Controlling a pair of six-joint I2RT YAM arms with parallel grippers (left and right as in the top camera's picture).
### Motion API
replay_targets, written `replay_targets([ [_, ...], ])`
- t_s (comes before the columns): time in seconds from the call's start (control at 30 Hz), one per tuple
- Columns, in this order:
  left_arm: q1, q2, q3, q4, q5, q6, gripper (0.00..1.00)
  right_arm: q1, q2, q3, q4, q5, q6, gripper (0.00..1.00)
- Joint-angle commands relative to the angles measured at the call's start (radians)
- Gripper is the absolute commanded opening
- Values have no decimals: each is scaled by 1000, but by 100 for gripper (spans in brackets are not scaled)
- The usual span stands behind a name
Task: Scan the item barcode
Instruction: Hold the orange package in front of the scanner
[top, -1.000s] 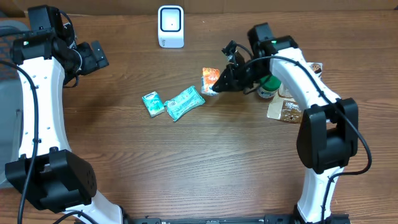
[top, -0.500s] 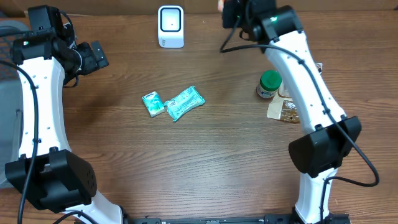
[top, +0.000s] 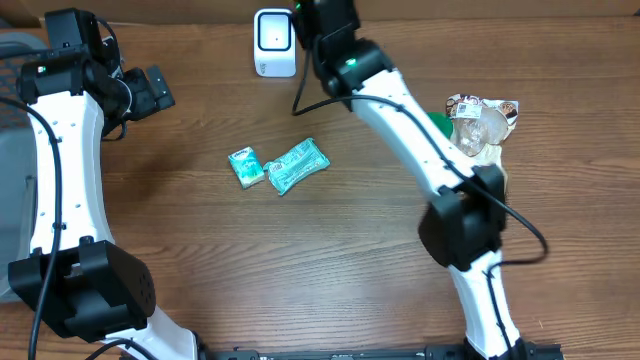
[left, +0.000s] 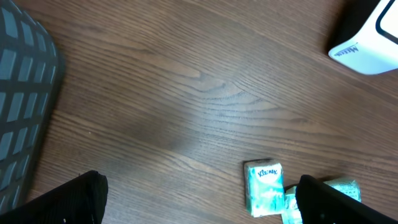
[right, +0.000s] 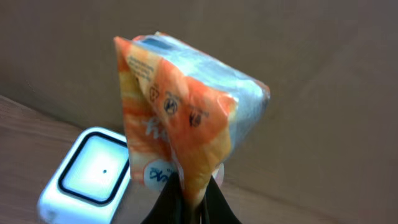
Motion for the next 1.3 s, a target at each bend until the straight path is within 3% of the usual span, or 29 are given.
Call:
replay_targets([
  [0.0,4,-8,-3,2,3,-21,99,9,72,18,69,10,-193,4],
  [0.27,4,-8,-3,2,3,-21,100,14,179,13,213,-153,-768,4],
  [0.37,4,-8,-3,2,4,-21,100,14,227,13,234,-164,-916,4],
  [1.03,4,-8,-3,2,3,-21,100,6,278,13,267,-164,-897,4],
  [1.27,4,-8,-3,2,3,-21,100,-20,180,13,257,-205,-536,4],
])
